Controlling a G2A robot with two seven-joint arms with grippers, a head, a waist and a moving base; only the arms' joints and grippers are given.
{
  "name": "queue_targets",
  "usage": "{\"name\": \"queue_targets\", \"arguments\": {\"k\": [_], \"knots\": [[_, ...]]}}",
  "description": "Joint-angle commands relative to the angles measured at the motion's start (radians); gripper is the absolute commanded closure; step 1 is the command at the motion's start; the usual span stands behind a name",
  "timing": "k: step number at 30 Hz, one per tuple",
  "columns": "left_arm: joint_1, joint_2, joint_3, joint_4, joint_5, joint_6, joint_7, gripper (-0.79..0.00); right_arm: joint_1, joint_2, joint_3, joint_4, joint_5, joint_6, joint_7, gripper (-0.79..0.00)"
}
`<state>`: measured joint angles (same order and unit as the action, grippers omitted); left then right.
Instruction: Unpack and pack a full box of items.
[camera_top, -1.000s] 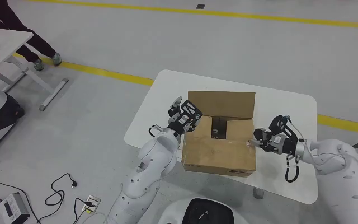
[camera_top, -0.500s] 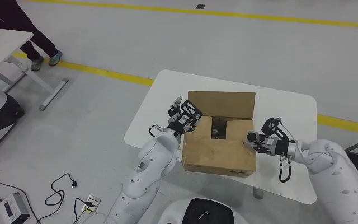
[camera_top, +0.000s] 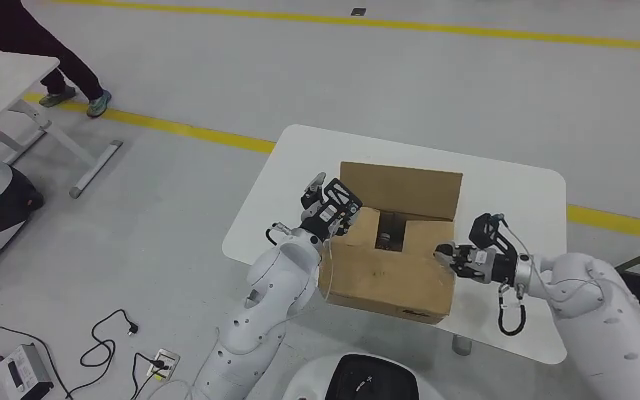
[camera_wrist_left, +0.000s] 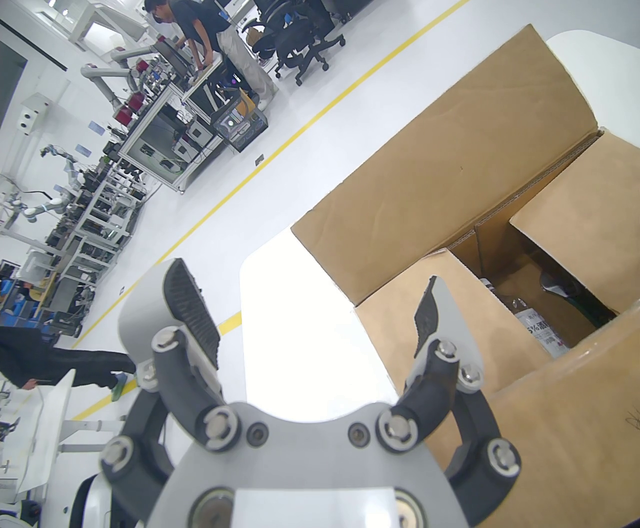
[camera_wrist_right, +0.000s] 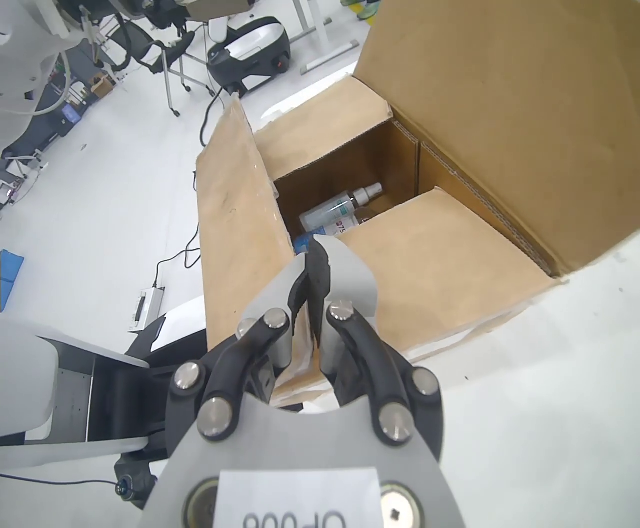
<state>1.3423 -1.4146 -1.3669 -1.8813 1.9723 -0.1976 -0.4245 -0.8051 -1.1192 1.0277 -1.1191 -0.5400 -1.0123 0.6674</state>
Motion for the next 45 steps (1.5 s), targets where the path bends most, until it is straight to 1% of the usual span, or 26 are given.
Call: {"name": "queue_targets", "arguments": {"k": [1,7,8,9,11,12,14,15,22,24,28,30,36,39,41,42,44,45], "knots": [[0.000,0.000,0.000,0.000,0.000,0.000,0.000,-0.785,-0.013,0.010,0.009,-0.025,0.010,0.000,-0.010,0.000],[0.000,0.000,0.000,0.000,0.000,0.000,0.000,-0.785,-0.059,0.040,0.031,-0.096,0.029,0.000,-0.025,0.000],[0.000,0.000,0.000,0.000,0.000,0.000,0.000,-0.785,-0.065,0.044,0.031,-0.101,0.031,0.000,-0.023,-0.018],[0.000,0.000,0.000,0.000,0.000,0.000,0.000,-0.785,-0.069,0.048,0.031,-0.101,0.031,0.000,-0.020,-0.108],[0.000,0.000,0.000,0.000,0.000,0.000,0.000,-0.785,-0.076,0.053,0.032,-0.091,0.039,0.000,-0.025,-0.228],[0.000,0.000,0.000,0.000,0.000,0.000,0.000,-0.785,-0.079,0.056,0.030,-0.083,0.045,0.000,-0.025,-0.234],[0.000,0.000,0.000,0.000,0.000,0.000,0.000,-0.785,-0.079,0.059,0.027,-0.074,0.047,0.000,-0.025,-0.280],[0.000,0.000,0.000,0.000,0.000,0.000,0.000,-0.785,-0.081,0.061,0.024,-0.073,0.049,0.000,-0.026,-0.271],[0.000,0.000,0.000,0.000,0.000,0.000,0.000,-0.785,-0.103,0.079,0.011,-0.061,0.120,0.000,-0.026,-0.277],[0.000,0.000,0.000,0.000,0.000,0.000,0.000,-0.785,-0.104,0.086,0.011,-0.057,0.117,0.000,-0.011,-0.299],[0.000,0.000,0.000,0.000,0.000,0.000,0.000,-0.785,-0.115,0.094,0.006,-0.051,0.151,0.000,-0.021,-0.299],[0.000,0.000,0.000,0.000,0.000,0.000,0.000,-0.785,-0.111,0.099,0.003,-0.044,0.133,0.000,-0.010,-0.289],[0.000,0.000,0.000,0.000,0.000,0.000,0.000,-0.785,-0.118,0.104,-0.029,-0.054,0.156,0.000,-0.013,-0.277],[0.000,0.000,0.000,0.000,0.000,0.000,0.000,-0.785,-0.118,0.105,-0.048,-0.060,0.160,0.000,-0.008,-0.243],[0.000,0.000,0.000,0.000,0.000,0.000,0.000,-0.785,-0.117,0.105,-0.062,-0.067,0.175,0.000,-0.010,-0.234],[0.000,0.000,0.000,0.000,0.000,0.000,0.000,-0.785,-0.115,0.106,-0.065,-0.065,0.178,0.000,-0.010,-0.166],[0.000,0.000,0.000,0.000,0.000,0.000,0.000,-0.785,-0.111,0.106,-0.071,-0.065,0.178,0.000,-0.017,0.000],[0.000,0.000,0.000,0.000,0.000,0.000,0.000,-0.785,-0.110,0.106,-0.075,-0.067,0.176,0.000,-0.021,0.000]]}}
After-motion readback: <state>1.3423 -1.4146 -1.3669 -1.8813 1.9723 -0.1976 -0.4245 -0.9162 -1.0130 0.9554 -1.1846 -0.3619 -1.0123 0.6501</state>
